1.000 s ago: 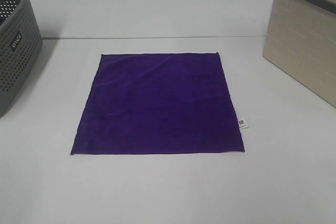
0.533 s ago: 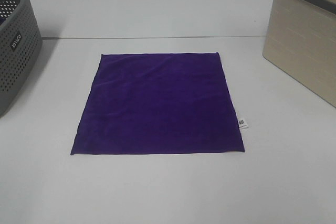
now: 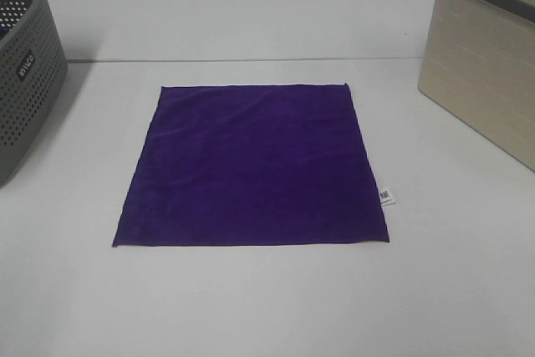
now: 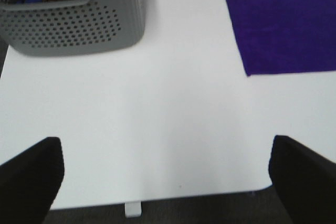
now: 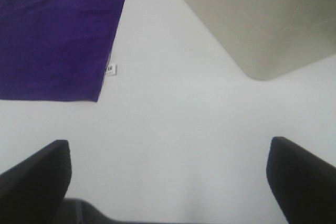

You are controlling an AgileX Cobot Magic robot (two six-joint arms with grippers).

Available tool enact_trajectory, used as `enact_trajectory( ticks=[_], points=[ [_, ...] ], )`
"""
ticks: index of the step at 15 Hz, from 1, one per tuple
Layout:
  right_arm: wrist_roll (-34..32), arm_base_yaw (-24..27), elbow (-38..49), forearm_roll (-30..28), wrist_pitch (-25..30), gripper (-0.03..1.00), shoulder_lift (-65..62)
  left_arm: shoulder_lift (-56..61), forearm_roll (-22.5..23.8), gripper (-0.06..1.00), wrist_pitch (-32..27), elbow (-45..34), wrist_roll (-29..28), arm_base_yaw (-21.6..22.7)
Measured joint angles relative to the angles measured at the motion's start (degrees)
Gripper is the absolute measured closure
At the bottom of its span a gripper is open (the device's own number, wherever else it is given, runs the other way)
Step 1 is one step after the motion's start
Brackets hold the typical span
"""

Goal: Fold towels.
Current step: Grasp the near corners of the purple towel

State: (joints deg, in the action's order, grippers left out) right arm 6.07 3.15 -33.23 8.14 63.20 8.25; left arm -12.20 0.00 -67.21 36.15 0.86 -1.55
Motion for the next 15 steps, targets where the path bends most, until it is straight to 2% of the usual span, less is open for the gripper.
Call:
enact_trajectory(
  ticks=[1, 3, 4, 5, 7, 8, 11, 13, 14, 15],
  points=[
    [-0.8, 0.0, -3.95, -0.11, 2.01, -0.01, 8.59, -9.05, 1.03, -0.04, -2.23, 4.93, -0.17, 0.0],
    [-0.8, 0.0, -14.04, -0.23, 6.13, -0.01, 29.85, -25.9, 1.09, -0.04, -2.35, 12.78, 1.55, 0.0],
    [1.26, 0.0, -18.56, 0.57, 5.67, -0.01, 40.11, -33.52, 0.86, -0.04, -2.29, 15.36, 3.67, 0.0],
    [8.31, 0.0, -23.55, 6.3, 0.4, -0.01, 54.49, -47.67, -1.72, -0.04, 2.41, 17.19, 6.82, 0.0],
    [11.92, 0.46, -24.52, 11.34, -2.18, -0.01, 61.25, -55.81, -8.19, -0.04, 4.76, 17.13, 11.0, 0.0],
    [14.78, 2.18, -24.12, 15.18, -2.52, -0.01, 64.17, -60.05, -14.32, -0.04, 5.96, 16.56, 16.1, 0.0],
    [30.19, 14.09, -18.33, 33.4, -2.01, 0.02, 69.56, -71.96, -28.19, -0.03, 11.46, 15.93, 28.36, 0.0],
    [37.13, 15.81, -16.1, 40.28, -1.6, 0.03, 72.99, -78.27, -31.63, -0.03, 15.07, 15.93, 32.77, 0.0],
    [39.82, 14.9, -15.58, 41.08, -2.06, 0.04, 77.35, -85.14, -32.54, -0.03, 17.99, 16.79, 35.58, 0.0],
    [39.71, 13.69, -15.58, 40.57, -3.95, 0.04, 79.41, -88.12, -33.06, -0.03, 18.16, 17.93, 36.04, 0.06]
  ],
)
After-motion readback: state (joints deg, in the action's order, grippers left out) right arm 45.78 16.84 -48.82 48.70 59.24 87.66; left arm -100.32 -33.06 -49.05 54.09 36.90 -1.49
